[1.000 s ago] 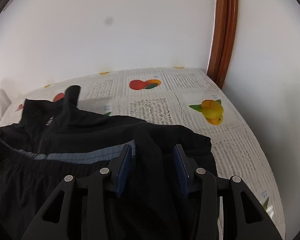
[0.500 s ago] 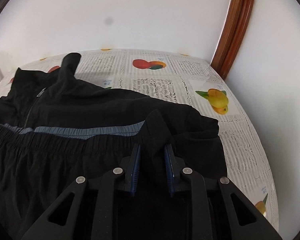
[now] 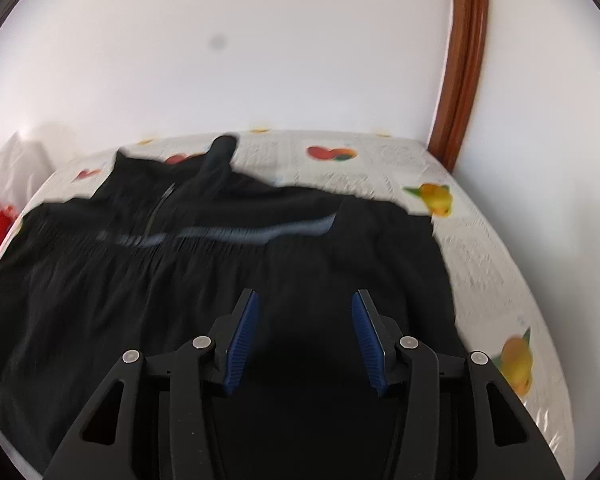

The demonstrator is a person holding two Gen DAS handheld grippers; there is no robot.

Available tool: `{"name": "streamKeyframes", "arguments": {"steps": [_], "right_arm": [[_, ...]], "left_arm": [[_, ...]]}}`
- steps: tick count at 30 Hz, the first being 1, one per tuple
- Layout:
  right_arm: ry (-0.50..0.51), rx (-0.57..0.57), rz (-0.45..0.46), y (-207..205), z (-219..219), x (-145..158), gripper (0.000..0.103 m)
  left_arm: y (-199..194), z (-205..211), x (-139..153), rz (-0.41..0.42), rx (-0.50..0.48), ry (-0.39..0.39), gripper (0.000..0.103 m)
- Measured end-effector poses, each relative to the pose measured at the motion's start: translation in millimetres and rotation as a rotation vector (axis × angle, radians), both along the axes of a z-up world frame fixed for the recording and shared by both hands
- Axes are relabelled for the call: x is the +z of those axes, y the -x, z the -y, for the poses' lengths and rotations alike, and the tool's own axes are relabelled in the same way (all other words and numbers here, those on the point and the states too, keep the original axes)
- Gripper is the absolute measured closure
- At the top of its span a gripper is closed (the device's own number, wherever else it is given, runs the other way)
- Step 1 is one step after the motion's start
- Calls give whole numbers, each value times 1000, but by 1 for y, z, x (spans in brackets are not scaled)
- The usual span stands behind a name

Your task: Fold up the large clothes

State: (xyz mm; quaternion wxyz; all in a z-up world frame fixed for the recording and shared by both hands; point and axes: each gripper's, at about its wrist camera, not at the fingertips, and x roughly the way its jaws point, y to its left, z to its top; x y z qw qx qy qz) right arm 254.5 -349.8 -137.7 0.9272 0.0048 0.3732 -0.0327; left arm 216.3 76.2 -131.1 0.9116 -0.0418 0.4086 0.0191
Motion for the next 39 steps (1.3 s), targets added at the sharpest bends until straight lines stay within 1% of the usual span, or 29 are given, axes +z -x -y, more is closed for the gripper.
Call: {"name": "streamKeyframes", "arguments": {"steps": [4, 6, 9, 10, 12, 13, 16, 19, 20, 21, 23, 25, 26, 27, 29, 30, 33, 34, 36, 39], "right_arm": [[70, -41, -59, 16, 8, -29, 55], [83, -115, -99, 17, 23, -41, 55], [107, -177, -102, 22, 36, -45, 56], [110, -195, -111, 25, 38, -43, 58], [123, -232, -118, 31, 37, -36, 60], [128, -242, -107, 38, 31, -28, 60], [116, -196, -65, 55, 5, -6, 58], [83, -101, -14, 73, -41, 12, 55], [65, -56, 14, 82, -64, 16, 53], [49, -23, 31, 89, -81, 16, 50], [21, 52, 44, 96, -109, 9, 49], [19, 106, 23, 104, -135, -8, 50], [26, 119, -3, 107, -146, -21, 50], [41, 115, -23, 110, -153, -32, 50], [90, 97, -26, 112, -162, -45, 50], [105, 92, -17, 113, -163, -46, 50], [98, 78, -67, 106, -165, -45, 50], [113, 77, -77, 106, -168, -44, 50], [131, 80, -82, 109, -170, -40, 50], [133, 87, -88, 127, -170, -34, 50]], "left_arm": [[24, -11, 0, -4, 14, -6, 53], [36, -18, 2, 7, 30, -5, 52], [50, -28, 4, 9, 53, 1, 52], [56, -31, 4, 7, 60, 2, 52], [63, -37, 3, 9, 72, 0, 52], [67, -40, 3, 9, 77, -1, 52], [78, -48, 2, 3, 92, 3, 51], [92, -53, 3, 7, 101, 11, 51], [99, -55, 3, 13, 104, 12, 51], [104, -55, 2, 15, 107, 14, 51], [113, -59, 1, 14, 112, 26, 51], [124, -62, -1, 18, 114, 33, 51], [128, -63, -2, 20, 116, 33, 51], [132, -64, -2, 22, 117, 36, 51], [139, -66, -2, 27, 121, 42, 51], [142, -67, -2, 30, 122, 44, 51], [148, -66, -2, 39, 121, 54, 51], [150, -65, -2, 41, 120, 57, 51], [153, -63, -1, 45, 111, 59, 51], [156, -58, 2, 59, 98, 50, 51]]}}
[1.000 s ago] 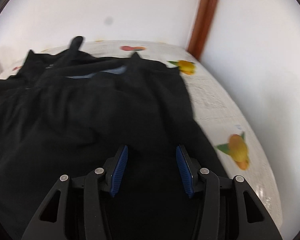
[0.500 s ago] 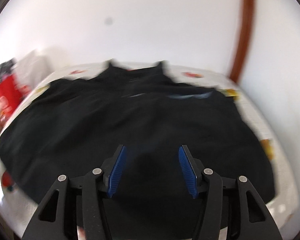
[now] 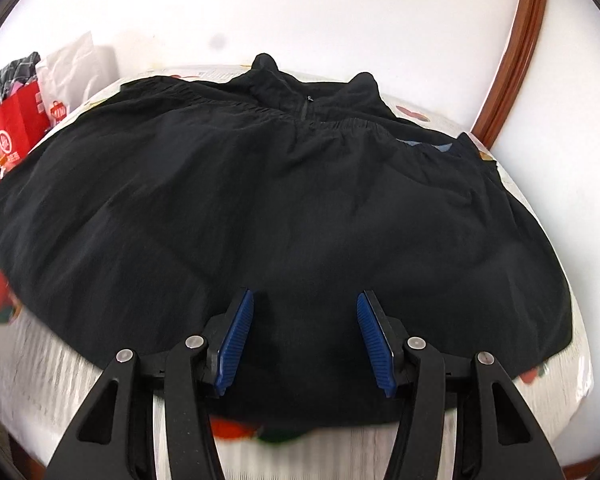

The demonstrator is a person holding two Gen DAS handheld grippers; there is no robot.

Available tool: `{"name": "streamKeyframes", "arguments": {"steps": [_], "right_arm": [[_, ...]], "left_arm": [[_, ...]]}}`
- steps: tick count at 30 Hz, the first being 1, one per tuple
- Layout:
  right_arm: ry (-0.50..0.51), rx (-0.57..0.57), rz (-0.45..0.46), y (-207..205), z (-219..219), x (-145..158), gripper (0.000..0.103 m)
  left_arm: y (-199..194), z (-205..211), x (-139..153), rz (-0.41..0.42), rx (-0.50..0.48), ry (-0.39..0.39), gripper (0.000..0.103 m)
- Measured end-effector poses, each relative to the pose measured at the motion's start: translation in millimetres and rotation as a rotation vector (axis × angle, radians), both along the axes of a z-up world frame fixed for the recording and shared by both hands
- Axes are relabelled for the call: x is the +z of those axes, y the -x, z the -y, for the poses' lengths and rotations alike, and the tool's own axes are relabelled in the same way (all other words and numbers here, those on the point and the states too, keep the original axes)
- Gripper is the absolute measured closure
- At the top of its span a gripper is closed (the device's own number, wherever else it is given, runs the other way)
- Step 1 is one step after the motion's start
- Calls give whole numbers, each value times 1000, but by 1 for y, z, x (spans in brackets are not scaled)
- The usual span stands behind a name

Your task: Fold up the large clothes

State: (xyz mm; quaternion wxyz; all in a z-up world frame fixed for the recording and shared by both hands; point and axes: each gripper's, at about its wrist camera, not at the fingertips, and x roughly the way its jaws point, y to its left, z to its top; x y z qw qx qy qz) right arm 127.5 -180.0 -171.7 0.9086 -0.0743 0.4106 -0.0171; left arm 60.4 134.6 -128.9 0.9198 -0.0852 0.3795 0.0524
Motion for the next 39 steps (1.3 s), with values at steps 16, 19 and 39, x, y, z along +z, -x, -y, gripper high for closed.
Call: {"name": "streamKeyframes", "arguments": {"steps": [16, 19, 39], "right_arm": [[-30, 69, -1, 67, 6, -14, 53], [43, 139, 58, 78, -11, 6, 49], [204, 620, 118, 22, -234, 5, 33]], "left_arm": [[0, 9, -10, -8, -14, -2, 50], [0, 4, -11, -13, -4, -12, 50], [7, -75, -36, -43, 96, 60, 47]]}}
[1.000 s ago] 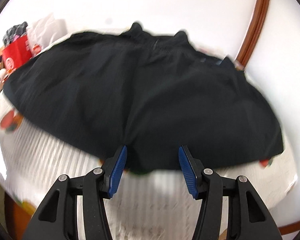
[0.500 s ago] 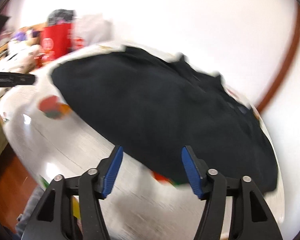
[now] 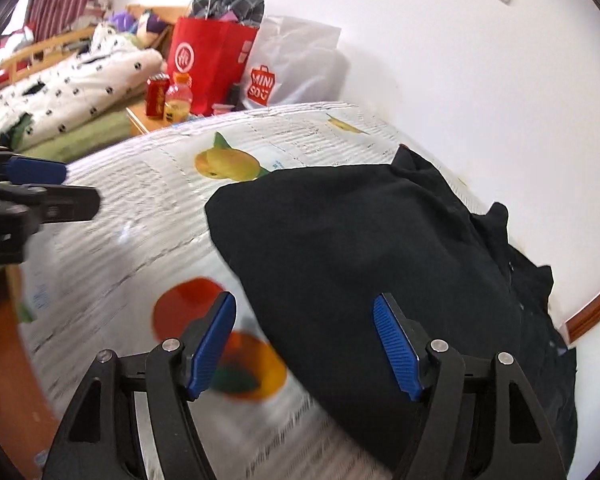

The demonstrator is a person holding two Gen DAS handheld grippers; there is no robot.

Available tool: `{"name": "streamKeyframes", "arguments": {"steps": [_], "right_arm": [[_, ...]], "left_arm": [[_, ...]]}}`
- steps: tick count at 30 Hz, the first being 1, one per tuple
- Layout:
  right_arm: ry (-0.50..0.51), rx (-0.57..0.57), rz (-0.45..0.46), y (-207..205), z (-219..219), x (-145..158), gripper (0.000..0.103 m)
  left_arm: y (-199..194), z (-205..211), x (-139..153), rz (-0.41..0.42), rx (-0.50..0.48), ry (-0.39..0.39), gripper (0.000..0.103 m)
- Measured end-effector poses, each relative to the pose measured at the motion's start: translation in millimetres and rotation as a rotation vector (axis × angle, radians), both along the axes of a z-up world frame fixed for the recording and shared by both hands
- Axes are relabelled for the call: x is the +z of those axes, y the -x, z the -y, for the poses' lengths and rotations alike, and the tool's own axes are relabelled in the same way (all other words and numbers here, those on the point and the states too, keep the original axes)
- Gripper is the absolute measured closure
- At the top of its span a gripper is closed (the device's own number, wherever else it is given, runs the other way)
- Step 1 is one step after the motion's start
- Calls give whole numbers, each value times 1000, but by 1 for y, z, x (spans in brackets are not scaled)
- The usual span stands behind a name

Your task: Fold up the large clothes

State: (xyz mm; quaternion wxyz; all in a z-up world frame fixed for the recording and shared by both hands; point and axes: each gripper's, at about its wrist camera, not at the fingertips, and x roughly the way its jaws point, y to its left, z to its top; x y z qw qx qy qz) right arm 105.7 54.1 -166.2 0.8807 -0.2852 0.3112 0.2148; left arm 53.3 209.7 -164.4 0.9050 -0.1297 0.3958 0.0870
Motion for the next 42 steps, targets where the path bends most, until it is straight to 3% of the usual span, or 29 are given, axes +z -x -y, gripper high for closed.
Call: {"name": "streamKeyframes", "arguments": {"steps": [5, 6, 9, 13, 15, 18, 23, 26, 31, 36, 42], "right_arm": [[6, -31, -14, -25, -9, -4, 33], [1, -36, -14, -29, -11, -5, 40], [14, -60, -5, -40, -17, -8, 84], [-139, -79, -86, -58, 4, 9, 94], [-246, -80, -110, -64, 24, 26, 95], [-393, -115, -58, -65, 63, 61, 96], [-662, -255, 10, -67, 165, 106, 96], [-765, -353, 72, -59, 225, 116, 96], [-920, -505, 144, -32, 310, 103, 96], [-921, -626, 167, -6, 353, 72, 95], [-920, -741, 83, 16, 393, 22, 93]], "left_arm": [[-1, -8, -2, 7, -15, -8, 47], [-1, -9, -2, 7, -14, -8, 47], [-4, -9, -1, 10, -15, -6, 47], [-9, 3, 4, 15, -33, -12, 47], [-13, 14, 8, 22, -50, -21, 47], [-19, 30, 13, 27, -75, -32, 47], [-30, 63, 17, 31, -121, -40, 47], [-36, 90, 18, 37, -167, -55, 47], [-45, 130, 18, 50, -239, -68, 47], [-47, 171, 14, 50, -316, -64, 47], [-45, 211, 7, 36, -401, -71, 47]]}}
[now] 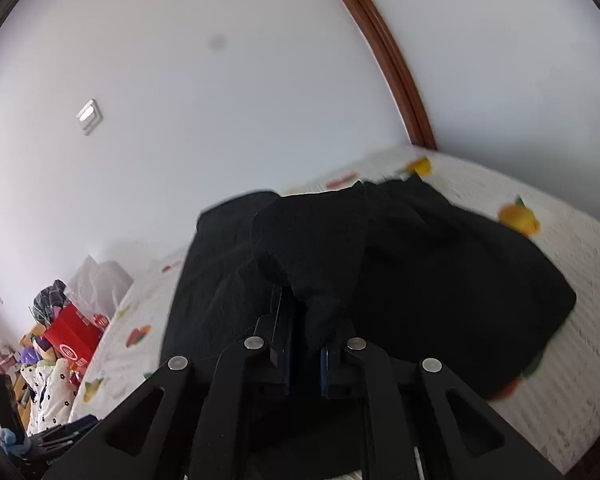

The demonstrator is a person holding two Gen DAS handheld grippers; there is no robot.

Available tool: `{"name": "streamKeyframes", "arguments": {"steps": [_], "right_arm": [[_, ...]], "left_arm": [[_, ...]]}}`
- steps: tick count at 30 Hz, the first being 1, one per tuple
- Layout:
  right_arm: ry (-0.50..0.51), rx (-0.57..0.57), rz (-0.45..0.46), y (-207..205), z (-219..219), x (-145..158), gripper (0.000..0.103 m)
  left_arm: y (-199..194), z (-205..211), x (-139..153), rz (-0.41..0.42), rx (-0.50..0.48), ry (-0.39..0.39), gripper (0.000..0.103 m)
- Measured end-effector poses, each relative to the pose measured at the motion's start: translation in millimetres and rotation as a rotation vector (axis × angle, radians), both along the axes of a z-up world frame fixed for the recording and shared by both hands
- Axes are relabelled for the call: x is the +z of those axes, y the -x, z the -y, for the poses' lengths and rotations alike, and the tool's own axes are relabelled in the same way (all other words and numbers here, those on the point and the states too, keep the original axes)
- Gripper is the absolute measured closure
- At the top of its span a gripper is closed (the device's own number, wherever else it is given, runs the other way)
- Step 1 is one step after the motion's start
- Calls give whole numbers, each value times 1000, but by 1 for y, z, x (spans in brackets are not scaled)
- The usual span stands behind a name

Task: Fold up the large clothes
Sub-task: 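Hold the jacket up with the right gripper while the left gripper grasps its other end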

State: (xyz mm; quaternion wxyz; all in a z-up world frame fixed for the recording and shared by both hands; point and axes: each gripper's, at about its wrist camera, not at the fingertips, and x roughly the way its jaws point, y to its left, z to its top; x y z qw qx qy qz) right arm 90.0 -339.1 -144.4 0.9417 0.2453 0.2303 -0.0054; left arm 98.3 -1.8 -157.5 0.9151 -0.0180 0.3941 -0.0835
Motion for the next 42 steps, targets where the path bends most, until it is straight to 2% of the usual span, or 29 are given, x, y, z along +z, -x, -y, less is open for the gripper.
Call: {"name": "streamKeyframes", "arguments": {"steps": [3, 4, 6, 10, 15, 17, 19, 25, 29, 32, 34, 38, 39, 40, 41, 42], "right_arm": [[23, 9, -51, 3, 5, -12, 89], [58, 3, -67, 4, 6, -14, 83], [126, 3, -92, 8, 9, -15, 77], [202, 6, -121, 18, 19, -14, 67], [343, -37, -147, 27, 42, -3, 42], [405, -81, -166, 30, 55, -4, 41], [425, -114, -201, 29, 68, -8, 41], [421, -164, -314, 19, 108, -26, 41], [361, -136, -341, 15, 122, -35, 41], [353, -111, -358, 9, 123, -41, 43], [335, -85, -366, 6, 121, -42, 57], [334, -55, -364, -2, 115, -44, 72], [344, -54, -363, -4, 113, -45, 83], [351, -52, -365, -6, 112, -46, 90], [360, -50, -366, -9, 109, -47, 91], [370, -46, -367, -12, 108, -47, 93]], "left_arm": [[0, 13, -2, -11, -26, 7, 47], [0, 15, -3, -11, -29, 5, 47], [1, 23, -4, -14, -41, 8, 47], [3, 38, -5, -29, -84, 24, 47], [5, 59, -8, -35, -131, 22, 47], [8, 67, -7, -33, -147, 20, 47], [11, 75, -6, -29, -167, 19, 47], [14, 96, -8, -32, -233, 31, 47], [14, 109, -12, -40, -250, 0, 47], [10, 118, -16, -52, -260, -4, 47], [8, 121, -18, -58, -265, -3, 47], [2, 131, -22, -64, -283, -2, 47], [2, 132, -23, -62, -284, -1, 50], [1, 132, -23, -61, -288, 7, 54], [1, 133, -24, -64, -290, 17, 64], [0, 132, -24, -68, -289, 25, 70]]}}
